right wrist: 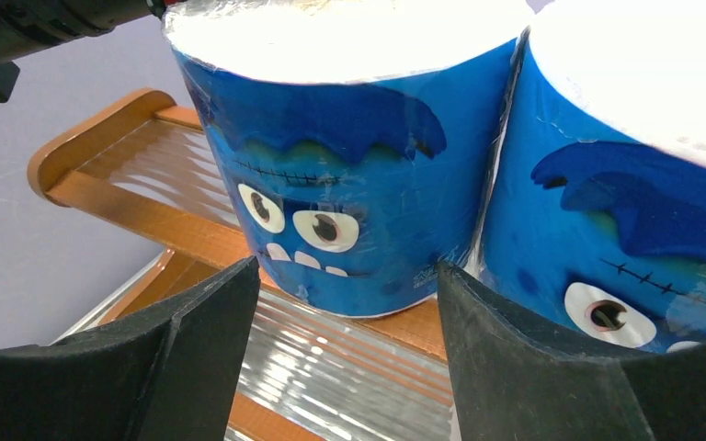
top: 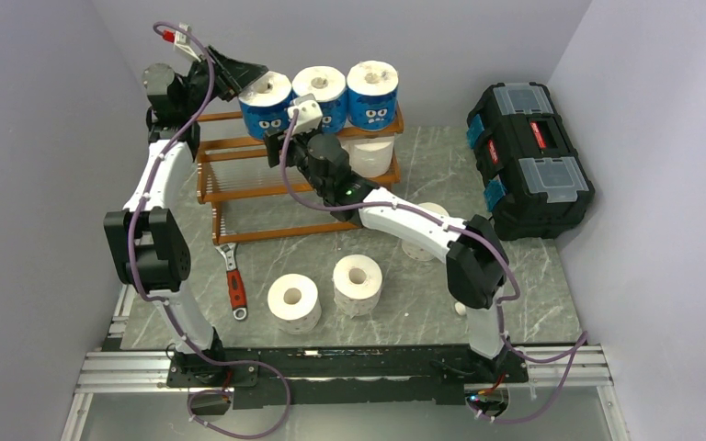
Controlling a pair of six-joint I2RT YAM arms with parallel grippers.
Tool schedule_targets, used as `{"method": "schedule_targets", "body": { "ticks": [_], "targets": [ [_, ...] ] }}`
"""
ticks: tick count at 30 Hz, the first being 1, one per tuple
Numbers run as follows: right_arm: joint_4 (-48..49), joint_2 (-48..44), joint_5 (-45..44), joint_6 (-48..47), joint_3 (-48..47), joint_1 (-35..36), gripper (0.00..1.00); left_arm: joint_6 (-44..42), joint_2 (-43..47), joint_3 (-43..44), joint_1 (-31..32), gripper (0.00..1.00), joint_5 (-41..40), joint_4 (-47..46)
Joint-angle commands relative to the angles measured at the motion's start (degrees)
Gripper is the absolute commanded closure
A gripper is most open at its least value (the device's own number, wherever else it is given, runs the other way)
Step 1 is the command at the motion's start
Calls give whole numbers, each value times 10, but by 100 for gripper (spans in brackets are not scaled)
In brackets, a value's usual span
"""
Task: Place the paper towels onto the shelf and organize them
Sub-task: Adjust the paper towel on the shelf.
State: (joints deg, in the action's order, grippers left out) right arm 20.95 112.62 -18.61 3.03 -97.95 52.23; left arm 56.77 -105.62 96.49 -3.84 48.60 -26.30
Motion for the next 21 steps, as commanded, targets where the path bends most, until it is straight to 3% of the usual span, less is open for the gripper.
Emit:
{"method": "schedule_targets", "body": {
  "ticks": [1, 2, 6, 14, 21],
  "targets": [
    [34, -50, 20, 3, 10, 2, 26, -6, 6, 14, -3, 22, 0, -8],
    [34, -54, 21, 4, 13, 2, 26, -10, 9, 14, -5, 10, -4, -4],
    [42, -73, 24, 8, 33, 2, 23, -9, 19, 12, -14, 1, -13, -7],
    [109, -169, 69, 31, 140, 2, 18, 2, 59, 5, -48, 1, -48, -3],
    [103, -301, 82, 89, 246, 3, 16, -43, 146, -12, -67, 1, -114, 78]
  ]
}}
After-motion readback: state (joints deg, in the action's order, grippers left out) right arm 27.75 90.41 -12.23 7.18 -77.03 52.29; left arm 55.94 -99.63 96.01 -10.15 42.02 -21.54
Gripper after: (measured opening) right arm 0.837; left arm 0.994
